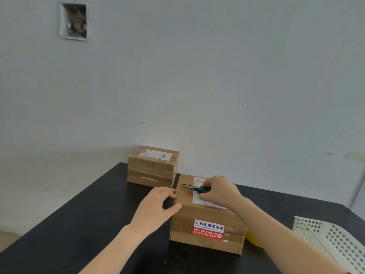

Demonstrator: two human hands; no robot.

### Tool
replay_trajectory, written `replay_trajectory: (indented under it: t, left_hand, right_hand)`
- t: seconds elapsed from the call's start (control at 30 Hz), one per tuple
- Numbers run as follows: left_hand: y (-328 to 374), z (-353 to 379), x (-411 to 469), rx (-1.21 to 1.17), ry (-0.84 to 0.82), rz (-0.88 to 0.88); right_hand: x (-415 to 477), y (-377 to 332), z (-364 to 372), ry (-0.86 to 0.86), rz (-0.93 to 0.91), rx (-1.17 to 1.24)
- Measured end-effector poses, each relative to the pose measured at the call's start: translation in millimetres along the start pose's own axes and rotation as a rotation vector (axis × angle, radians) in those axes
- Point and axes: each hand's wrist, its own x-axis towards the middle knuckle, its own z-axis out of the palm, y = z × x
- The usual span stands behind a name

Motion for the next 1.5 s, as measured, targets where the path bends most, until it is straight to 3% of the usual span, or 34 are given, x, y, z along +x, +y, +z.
replay_trajectory:
  t: [0.2, 1.5]
  left_hand:
    - [1.3, 0.3, 0.4, -0.019, -0.02, -0.01]
    - [3.4, -0.8, 7.6, 0.031, -0.05, -0.04]
  right_hand:
    - [-2.3, -1.7, 4.6, 0.057, 0.002, -0.076]
    - [-17.4, 4.5, 25.7, 0.262, 0.011, 0.171]
